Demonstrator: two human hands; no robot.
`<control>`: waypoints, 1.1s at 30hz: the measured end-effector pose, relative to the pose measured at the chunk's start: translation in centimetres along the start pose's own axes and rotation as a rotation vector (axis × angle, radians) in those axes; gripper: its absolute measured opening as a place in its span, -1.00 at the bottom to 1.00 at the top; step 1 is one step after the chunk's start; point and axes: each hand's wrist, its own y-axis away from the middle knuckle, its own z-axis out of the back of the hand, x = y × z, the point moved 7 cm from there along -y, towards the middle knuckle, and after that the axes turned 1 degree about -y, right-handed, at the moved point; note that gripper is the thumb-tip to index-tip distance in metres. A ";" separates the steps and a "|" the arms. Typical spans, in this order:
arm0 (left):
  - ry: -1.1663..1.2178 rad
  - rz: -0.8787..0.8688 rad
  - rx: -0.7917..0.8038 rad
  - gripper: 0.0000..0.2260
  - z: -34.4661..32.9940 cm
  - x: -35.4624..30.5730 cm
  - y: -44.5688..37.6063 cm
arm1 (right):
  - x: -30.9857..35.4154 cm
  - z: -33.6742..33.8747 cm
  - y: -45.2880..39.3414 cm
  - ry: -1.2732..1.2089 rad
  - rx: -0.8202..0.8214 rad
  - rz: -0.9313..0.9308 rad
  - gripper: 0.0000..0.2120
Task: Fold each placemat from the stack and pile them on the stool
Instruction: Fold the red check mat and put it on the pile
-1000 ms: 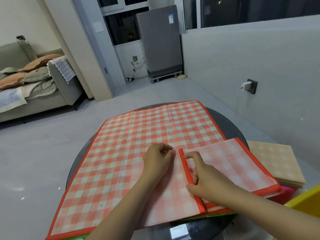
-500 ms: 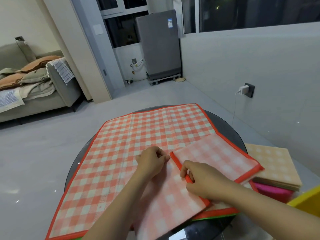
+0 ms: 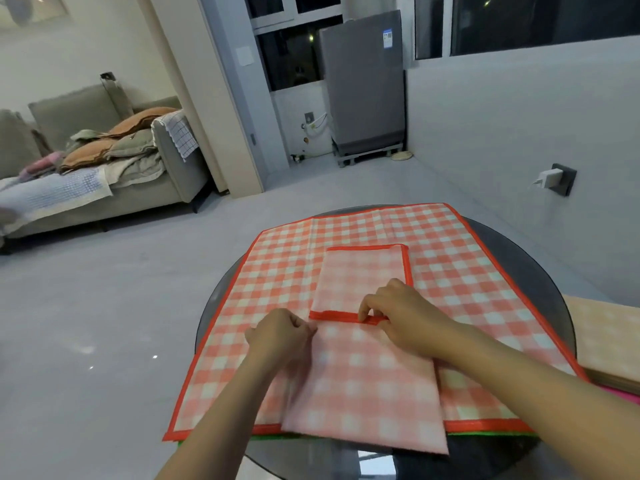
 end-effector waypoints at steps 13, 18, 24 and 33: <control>-0.151 -0.399 -0.150 -0.56 -1.2 -1.0 5.6 | 3.8 -2.0 1.0 0.119 -0.114 -0.026 -0.62; -0.214 -0.431 0.023 -0.48 -4.2 -0.7 6.3 | 4.7 -4.3 3.2 0.148 0.103 -0.089 -0.45; -0.305 -0.380 0.041 -0.44 -4.7 -0.2 6.0 | 3.2 -4.7 3.8 0.187 0.172 -0.102 -0.20; -0.330 -0.314 0.072 -0.40 -5.2 0.4 5.6 | -1.9 -3.0 4.6 0.193 0.142 -0.336 -0.36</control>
